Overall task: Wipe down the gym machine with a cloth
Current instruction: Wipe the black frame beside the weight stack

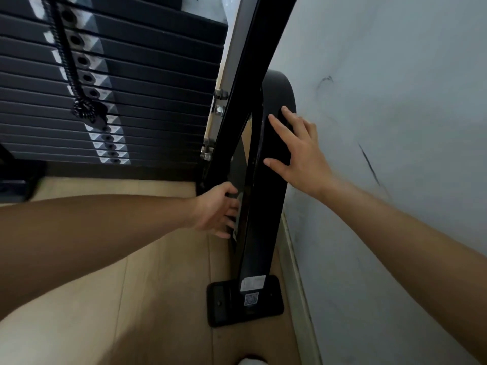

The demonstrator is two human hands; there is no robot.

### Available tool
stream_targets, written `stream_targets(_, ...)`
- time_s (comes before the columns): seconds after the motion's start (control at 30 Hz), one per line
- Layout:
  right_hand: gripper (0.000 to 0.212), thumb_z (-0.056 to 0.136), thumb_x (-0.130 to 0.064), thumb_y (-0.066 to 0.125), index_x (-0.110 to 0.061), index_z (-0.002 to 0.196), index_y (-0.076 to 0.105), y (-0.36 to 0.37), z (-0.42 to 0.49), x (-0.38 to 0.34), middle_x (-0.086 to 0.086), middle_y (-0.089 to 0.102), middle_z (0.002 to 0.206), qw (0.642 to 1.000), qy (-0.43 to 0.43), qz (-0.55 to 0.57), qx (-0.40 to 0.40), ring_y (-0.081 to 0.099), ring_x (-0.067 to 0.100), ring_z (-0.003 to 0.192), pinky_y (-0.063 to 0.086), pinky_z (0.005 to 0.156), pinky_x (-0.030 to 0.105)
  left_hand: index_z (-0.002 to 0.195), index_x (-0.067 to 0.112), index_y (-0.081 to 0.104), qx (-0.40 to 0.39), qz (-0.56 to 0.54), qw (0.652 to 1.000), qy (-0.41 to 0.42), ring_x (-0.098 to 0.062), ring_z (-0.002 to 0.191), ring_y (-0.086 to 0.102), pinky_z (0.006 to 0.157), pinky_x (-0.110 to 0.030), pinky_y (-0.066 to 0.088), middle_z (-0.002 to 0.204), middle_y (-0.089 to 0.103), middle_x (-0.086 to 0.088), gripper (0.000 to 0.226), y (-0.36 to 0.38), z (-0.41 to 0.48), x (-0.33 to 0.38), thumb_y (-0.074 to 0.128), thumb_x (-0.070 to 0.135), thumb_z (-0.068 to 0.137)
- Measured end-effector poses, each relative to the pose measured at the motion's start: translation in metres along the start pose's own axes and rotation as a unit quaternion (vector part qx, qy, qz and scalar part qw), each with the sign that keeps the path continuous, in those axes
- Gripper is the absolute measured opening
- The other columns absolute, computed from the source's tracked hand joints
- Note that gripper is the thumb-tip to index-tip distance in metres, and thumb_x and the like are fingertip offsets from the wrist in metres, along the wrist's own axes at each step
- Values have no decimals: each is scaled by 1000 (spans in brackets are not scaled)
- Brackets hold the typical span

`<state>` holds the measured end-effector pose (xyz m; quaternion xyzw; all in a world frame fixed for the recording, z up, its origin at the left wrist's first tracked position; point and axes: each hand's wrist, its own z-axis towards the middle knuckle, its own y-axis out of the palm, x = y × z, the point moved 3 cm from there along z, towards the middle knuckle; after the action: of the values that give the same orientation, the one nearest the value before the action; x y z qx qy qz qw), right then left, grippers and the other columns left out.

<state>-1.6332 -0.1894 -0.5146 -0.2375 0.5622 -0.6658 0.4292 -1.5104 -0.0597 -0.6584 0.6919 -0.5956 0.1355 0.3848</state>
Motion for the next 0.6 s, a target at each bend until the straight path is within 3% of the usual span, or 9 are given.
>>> stream_targets(0.13,80,86,-35,76,-17,154,39,7,-9,1,10,24,164,999,-21,21,42,16,32,149,24,122,43,129,24,61,10,3,998,-55,-24,118,58,110,-51,39,130,64,-5,60,13,8,-32,19,54,99)
stream_targets(0.23,85,85,-42,76,-15,155,37,18,-17,-2,11,21,165,998,-23,21,53,13,34,151,19,122,40,109,24,63,34,-35,997,-51,-22,105,60,107,-44,43,120,65,-6,48,20,10,-41,24,50,102)
stream_targets(0.4,86,88,-46,71,-14,157,31,26,-20,-4,13,17,166,997,-28,5,66,8,34,152,10,123,33,124,12,63,92,-98,991,5,-26,107,64,100,-41,53,124,65,-14,42,9,14,-33,39,41,106)
stream_targets(0.6,84,90,-49,69,-10,155,34,30,-20,0,17,19,165,995,-51,1,88,11,37,151,8,125,32,129,12,62,92,-168,977,97,-22,104,70,80,-34,59,117,72,-9,35,-14,7,7,50,32,103)
